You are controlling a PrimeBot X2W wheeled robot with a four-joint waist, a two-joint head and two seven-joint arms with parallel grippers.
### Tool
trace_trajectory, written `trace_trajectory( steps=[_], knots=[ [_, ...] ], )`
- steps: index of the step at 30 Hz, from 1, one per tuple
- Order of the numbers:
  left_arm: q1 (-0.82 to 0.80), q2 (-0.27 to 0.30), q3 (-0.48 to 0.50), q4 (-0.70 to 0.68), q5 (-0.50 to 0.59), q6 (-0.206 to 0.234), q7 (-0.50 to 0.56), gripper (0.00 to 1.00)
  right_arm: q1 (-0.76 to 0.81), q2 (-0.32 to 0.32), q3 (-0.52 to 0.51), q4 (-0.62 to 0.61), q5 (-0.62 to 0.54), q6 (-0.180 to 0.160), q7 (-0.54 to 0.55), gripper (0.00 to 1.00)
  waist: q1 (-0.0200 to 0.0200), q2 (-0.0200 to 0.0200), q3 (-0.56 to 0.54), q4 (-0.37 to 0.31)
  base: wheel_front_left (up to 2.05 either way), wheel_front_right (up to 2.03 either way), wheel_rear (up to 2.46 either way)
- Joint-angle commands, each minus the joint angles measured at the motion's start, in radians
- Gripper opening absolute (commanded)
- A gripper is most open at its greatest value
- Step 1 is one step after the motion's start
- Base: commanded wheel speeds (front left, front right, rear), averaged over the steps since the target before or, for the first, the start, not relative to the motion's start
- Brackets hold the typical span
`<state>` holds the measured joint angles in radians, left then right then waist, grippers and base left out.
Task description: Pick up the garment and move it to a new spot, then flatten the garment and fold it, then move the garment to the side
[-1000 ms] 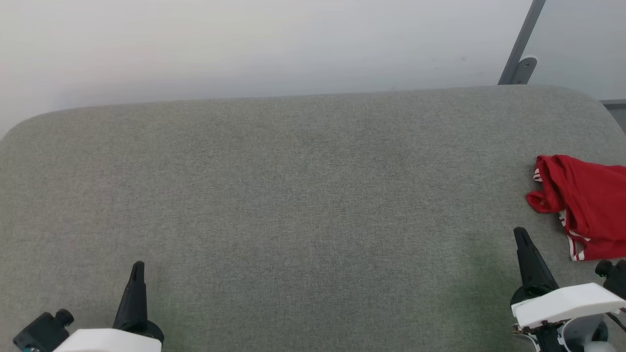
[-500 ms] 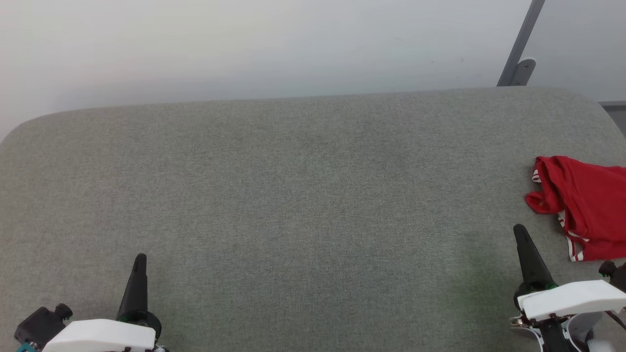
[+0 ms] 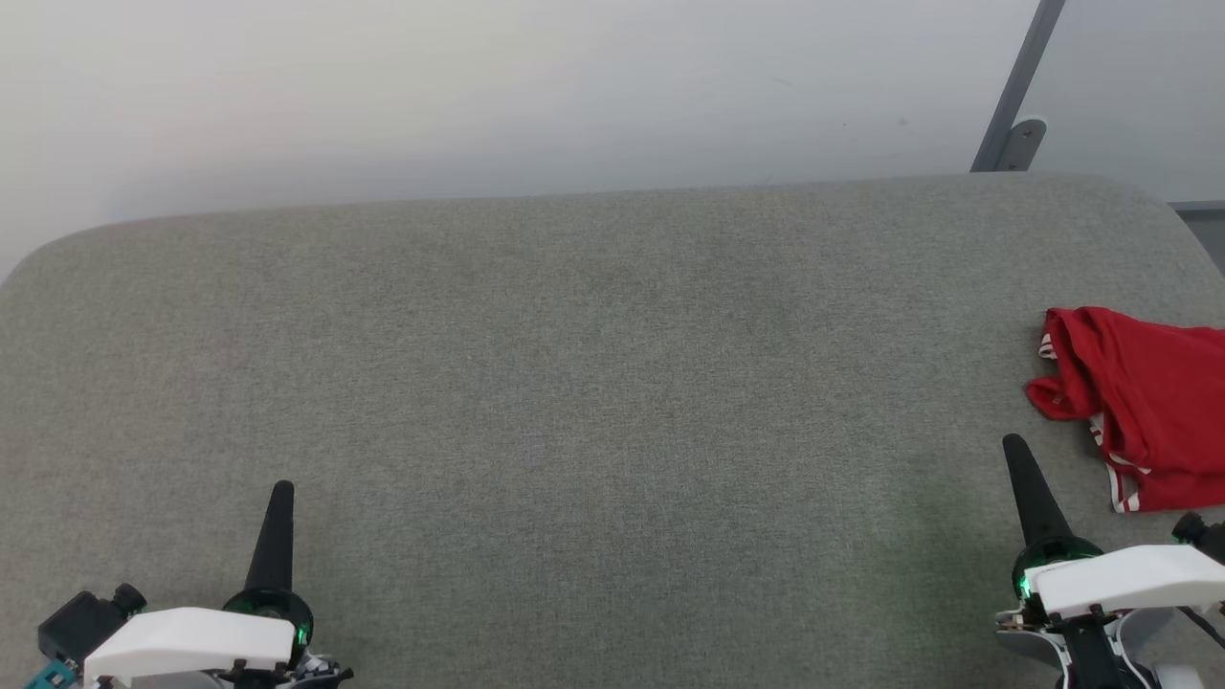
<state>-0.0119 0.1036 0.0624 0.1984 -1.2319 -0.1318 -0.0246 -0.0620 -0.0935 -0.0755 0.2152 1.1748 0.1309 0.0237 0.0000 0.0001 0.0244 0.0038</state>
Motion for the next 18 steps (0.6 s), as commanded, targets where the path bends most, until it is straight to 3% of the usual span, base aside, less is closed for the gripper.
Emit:
trace_trajectory(
  steps=[1,18],
  knots=[
    [-0.02,0.004,0.006,-0.004,-0.019,0.001,0.007,0.0,-0.019,0.003,-0.006,-0.004,0.025,0.0,0.005,0.0,0.0,-0.0001,0.0,0.0,0.0,0.0,0.0],
    [-0.05,-0.012,0.016,0.012,-0.145,0.001,0.047,0.0,-0.031,0.016,-0.017,0.006,0.163,0.0,0.035,0.0,0.0,-0.0001,-0.006,-0.001,0.0,0.0,0.0]
  ],
)
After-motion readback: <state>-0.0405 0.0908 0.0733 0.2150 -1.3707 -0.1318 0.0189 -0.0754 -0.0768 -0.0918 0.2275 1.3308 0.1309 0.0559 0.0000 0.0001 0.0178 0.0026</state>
